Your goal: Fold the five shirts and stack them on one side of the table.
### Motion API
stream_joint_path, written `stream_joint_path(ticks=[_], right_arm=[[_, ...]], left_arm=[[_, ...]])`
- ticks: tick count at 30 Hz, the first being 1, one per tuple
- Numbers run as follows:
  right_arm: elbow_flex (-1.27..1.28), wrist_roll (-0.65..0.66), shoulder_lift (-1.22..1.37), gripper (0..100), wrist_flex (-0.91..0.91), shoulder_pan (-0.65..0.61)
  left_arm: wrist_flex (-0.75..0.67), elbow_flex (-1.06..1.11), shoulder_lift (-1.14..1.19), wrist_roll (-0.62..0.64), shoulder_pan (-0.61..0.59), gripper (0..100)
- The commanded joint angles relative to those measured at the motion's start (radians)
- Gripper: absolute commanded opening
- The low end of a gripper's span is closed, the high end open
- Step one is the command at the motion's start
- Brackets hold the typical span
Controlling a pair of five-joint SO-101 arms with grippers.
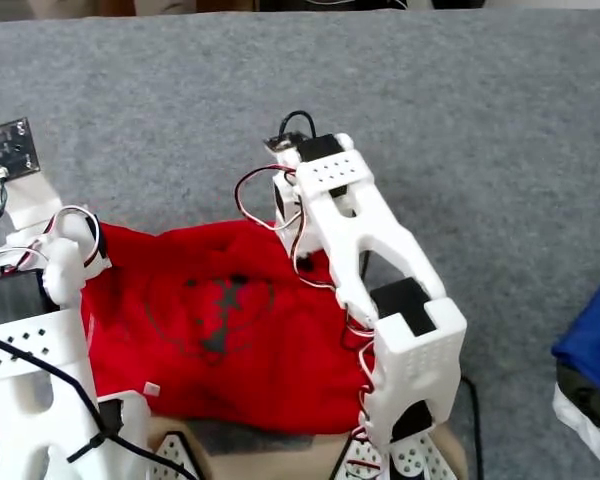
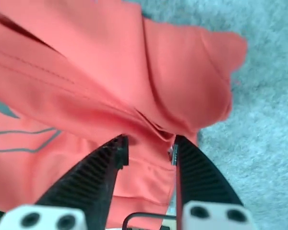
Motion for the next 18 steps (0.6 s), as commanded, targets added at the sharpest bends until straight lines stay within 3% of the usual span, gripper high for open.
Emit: stream_joint_path(ticks=[1,11,16,18], right_arm=[[-0.001,0.008,-0.004,17.4,-0.023,-0.007],[-0.007,0.006,0.074,16.3,-0.031,0.042],[-0.010,0.012,0.088,1.3,-0.031,0.045],[-0.027,0.012,0.088,1.3,-0.023,0.048]], left_arm=[[-0.002,-0.012,-0.008,-0.009,-0.011,2],[0.000,-0.012,-0.008,-0.009,-0.011,2],[0.002,-0.012,-0.008,-0.009,-0.011,2],[0.002,-0.012,-0.008,-0.009,-0.011,2]])
